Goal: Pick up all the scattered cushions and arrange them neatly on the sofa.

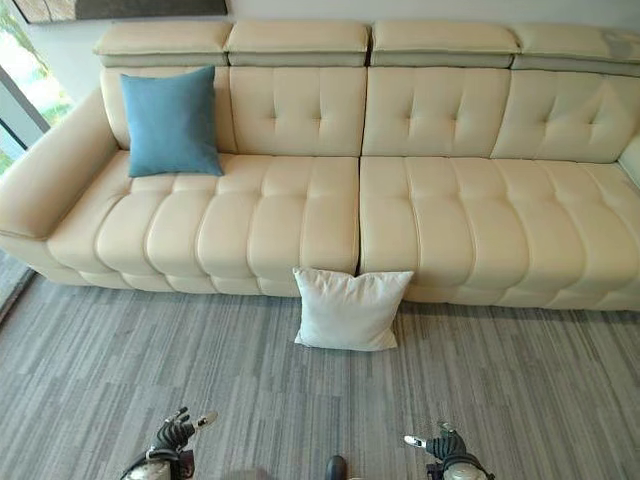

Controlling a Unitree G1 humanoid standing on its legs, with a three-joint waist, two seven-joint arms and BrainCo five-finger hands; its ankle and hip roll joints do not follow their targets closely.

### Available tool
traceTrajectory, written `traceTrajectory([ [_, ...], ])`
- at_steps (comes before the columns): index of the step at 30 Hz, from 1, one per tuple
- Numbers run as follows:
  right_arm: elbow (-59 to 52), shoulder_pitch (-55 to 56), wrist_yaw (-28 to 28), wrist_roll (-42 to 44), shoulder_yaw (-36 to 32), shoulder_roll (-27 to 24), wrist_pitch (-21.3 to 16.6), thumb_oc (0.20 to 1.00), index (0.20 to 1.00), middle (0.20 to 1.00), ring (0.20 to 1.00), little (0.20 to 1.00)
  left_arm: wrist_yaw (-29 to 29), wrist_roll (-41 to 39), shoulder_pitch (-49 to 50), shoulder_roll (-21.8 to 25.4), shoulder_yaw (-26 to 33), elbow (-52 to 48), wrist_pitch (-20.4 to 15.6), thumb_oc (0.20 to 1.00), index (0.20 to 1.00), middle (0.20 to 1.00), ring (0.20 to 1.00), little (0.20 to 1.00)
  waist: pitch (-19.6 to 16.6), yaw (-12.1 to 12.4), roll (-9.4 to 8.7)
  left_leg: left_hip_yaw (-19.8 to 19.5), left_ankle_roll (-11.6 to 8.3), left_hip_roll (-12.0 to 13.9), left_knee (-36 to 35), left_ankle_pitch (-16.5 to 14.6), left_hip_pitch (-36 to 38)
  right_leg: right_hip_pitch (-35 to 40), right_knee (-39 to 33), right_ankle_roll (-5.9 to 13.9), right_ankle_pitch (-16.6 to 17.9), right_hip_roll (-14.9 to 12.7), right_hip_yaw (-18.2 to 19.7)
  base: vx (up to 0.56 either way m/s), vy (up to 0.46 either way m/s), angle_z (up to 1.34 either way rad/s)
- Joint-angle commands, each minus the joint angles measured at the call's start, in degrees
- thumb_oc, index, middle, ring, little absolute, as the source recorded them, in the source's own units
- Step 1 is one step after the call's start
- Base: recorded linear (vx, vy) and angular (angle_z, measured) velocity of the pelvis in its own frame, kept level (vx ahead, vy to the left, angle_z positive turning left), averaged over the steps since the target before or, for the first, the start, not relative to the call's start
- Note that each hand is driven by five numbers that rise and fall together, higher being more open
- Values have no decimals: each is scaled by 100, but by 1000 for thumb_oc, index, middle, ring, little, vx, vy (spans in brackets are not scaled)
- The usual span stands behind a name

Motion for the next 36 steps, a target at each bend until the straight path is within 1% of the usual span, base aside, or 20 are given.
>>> traceTrajectory([
  [1, -88, 24, -91, 108, 77, -388, -23, 1000, 1000, 1000, 1000, 1000, -21, 127, -218, -7, -80, 96, -64, 1000, 1000, 1000, 1000, 1000, -36, -63, 328, -72, 109, 171, -4019, 344, 1810, -553, 36, 973, -136, -91, -331, 282, -9, -15],
  [2, -99, 35, -88, 87, 91, -381, -19, 1000, 1000, 1000, 1000, 1000, -18, 152, -187, -13, -84, 110, -49, 1000, 1000, 1000, 1000, 1000, -65, -60, 339, -149, 105, 151, -4520, 467, 1777, -481, 2, 981, -156, -77, -331, 371, 32, -43],
  [3, -119, 68, -80, 74, 117, -383, -26, 1000, 1000, 1000, 1000, 1000, -25, 217, -137, -12, -108, 92, -23, 1000, 1000, 1000, 1000, 1000, -84, -73, 407, -314, 5, 128, -5256, 1068, 1566, -334, -43, 958, -186, 5, -326, 307, 51, -63],
  [4, -129, 89, -79, 50, 134, -381, -22, 1000, 1000, 1000, 1000, 1000, -21, 256, -115, 3, -97, 127, -11, 1000, 1000, 1000, 1000, 1000, -90, -67, 433, -360, -59, 105, -5519, 1288, 1512, -272, -49, 947, -208, 49, -310, 330, 80, -54],
  [5, -118, 95, -75, 33, 144, -374, -8, 1000, 1000, 1000, 1000, 1000, -15, 267, -101, 13, -68, 145, -8, 1000, 1000, 1000, 1000, 1000, -95, -41, 426, -401, -62, 70, -5529, 1301, 1542, -212, -1, 954, -247, 61, -250, 286, 106, -58],
  [8, -4, 131, -1, -48, 138, -317, 14, 1000, 1000, 1000, 1000, 1000, -65, 296, -33, 15, -47, 294, -24, 1000, 1000, 1000, 1000, 1000, -285, -66, 444, -404, 123, 10, -5550, 975, 1899, -110, 105, 1022, -403, 25, 18, 334, 187, -77],
  [15, 243, 41, 29, -40, 198, -198, 1, 1000, 1000, 1000, 1000, 1000, -43, 363, -161, 87, -105, 447, -32, 1000, 1000, 1000, 1000, 1000, -404, -62, 439, -120, 282, -18, -5550, 652, 2214, -171, 270, 1161, -436, -84, 219, 151, 127, -21],
  [18, 415, -90, 58, -133, 291, -97, 20, 1000, 1000, 1000, 1000, 1000, -1, 326, -199, 120, -49, 388, -54, 1000, 1000, 1000, 1000, 1000, -399, -7, 479, 134, 364, 0, -5550, 485, 2318, -327, 415, 1347, -295, -170, 272, 35, 94, -20],
  [19, 426, -120, 67, -148, 303, -90, 15, 1000, 1000, 1000, 1000, 1000, 0, 321, -198, 132, -38, 391, -56, 1000, 1000, 1000, 1000, 1000, -389, 25, 498, 211, 374, 26, -5550, 471, 2329, -389, 520, 1388, -288, -197, 241, -32, 45, -77],
  [20, 400, -148, 86, -149, 300, -77, 14, 1000, 1000, 1000, 1000, 1000, -14, 292, -189, 161, -4, 379, -52, 1000, 1000, 1000, 1000, 1000, -333, 47, 569, 311, 404, 87, -5550, 446, 2355, -659, 1139, 1459, -343, -275, 211, -53, 23, -77],
  [22, 360, -148, 91, -132, 286, -56, 17, 1000, 1000, 1000, 1000, 1000, -13, 315, -245, 185, -18, 490, -47, 1000, 1000, 1000, 1000, 1000, -269, 0, 593, 344, 389, 137, -5550, 447, 2356, -911, 1511, 1500, -270, -402, 251, -68, -19, -49],
  [26, 297, -136, 93, -145, 262, -37, 35, 1000, 1000, 1000, 1000, 1000, -29, 336, -266, 212, 8, 547, -44, 1000, 1000, 1000, 1000, 1000, -252, 12, 622, 443, 369, 217, -5550, 433, 2372, -905, 1302, 1468, -108, -606, 120, -43, -86, -19],
  [27, 354, -151, 75, -140, 218, -17, 44, 1000, 1000, 1000, 1000, 1000, -34, 351, -341, 213, 31, 687, -59, 1000, 1000, 1000, 1000, 1000, -257, 50, 640, 534, 327, 304, -5550, 402, 2352, -866, 651, 1468, 193, -801, 63, -54, -234, -28],
  [28, 367, -178, 62, -163, 235, 1, 54, 1000, 1000, 1000, 1000, 1000, -30, 332, -385, 207, 29, 813, -57, 1000, 1000, 1000, 1000, 1000, -274, 78, 604, 578, 291, 344, -5550, 415, 2346, -882, 250, 1503, 422, -849, 103, -50, -432, -39],
  [29, 392, -206, 60, -175, 238, 19, 61, 1000, 1000, 1000, 1000, 1000, -11, 266, -384, 207, 72, 883, -72, 1000, 1000, 1000, 1000, 1000, -289, 76, 569, 641, 222, 440, -5550, 439, 2382, -1079, -19, 1589, 655, -892, 105, -11, -411, -50],
  [30, 396, -187, 10, -230, 223, -3, 109, 1000, 1000, 1000, 1000, 1000, 53, 221, -340, 210, 142, 1011, -52, 1000, 1000, 1000, 1000, 1000, -229, 54, 584, 700, 188, 526, -5550, 456, 2453, -1254, 78, 1621, 703, -885, 136, 35, -426, -74],
  [32, 423, -169, 65, -176, 271, 11, 50, 1000, 1000, 1000, 1000, 1000, -16, 255, -368, 150, 82, 1165, -90, 1000, 1000, 1000, 1000, 1000, -249, 41, 515, 664, 78, 573, -5550, 525, 2469, -1046, -162, 1621, 612, -834, 32, 51, -293, -44],
  [33, 424, -170, 65, -176, 271, 12, 49, 1000, 1000, 1000, 1000, 1000, -16, 254, -370, 150, 82, 1167, -91, 1000, 1000, 1000, 1000, 1000, -246, 40, 515, 662, 77, 574, -5550, 526, 2472, -1042, -163, 1620, 613, -833, 30, 35, -351, 20],
  [34, 553, -207, 65, -142, 285, -17, 34, 1000, 1000, 1000, 1000, 1000, -46, 203, -423, 33, 68, 1313, -99, 1000, 1000, 1000, 1000, 1000, -286, 35, 510, 629, -21, 674, -5550, 620, 2382, -1085, -163, 1598, 469, -738, -12, 43, -354, 39],
  [36, 661, -170, 19, -87, 259, -120, 3, 1000, 1000, 1000, 1000, 1000, -39, -31, -429, -128, 71, 1496, -83, 1000, 1000, 1000, 1000, 1000, -305, -20, 560, 524, -91, 773, -5550, 714, 2355, -903, -163, 1492, 311, -603, -163, 77, -355, 22],
])
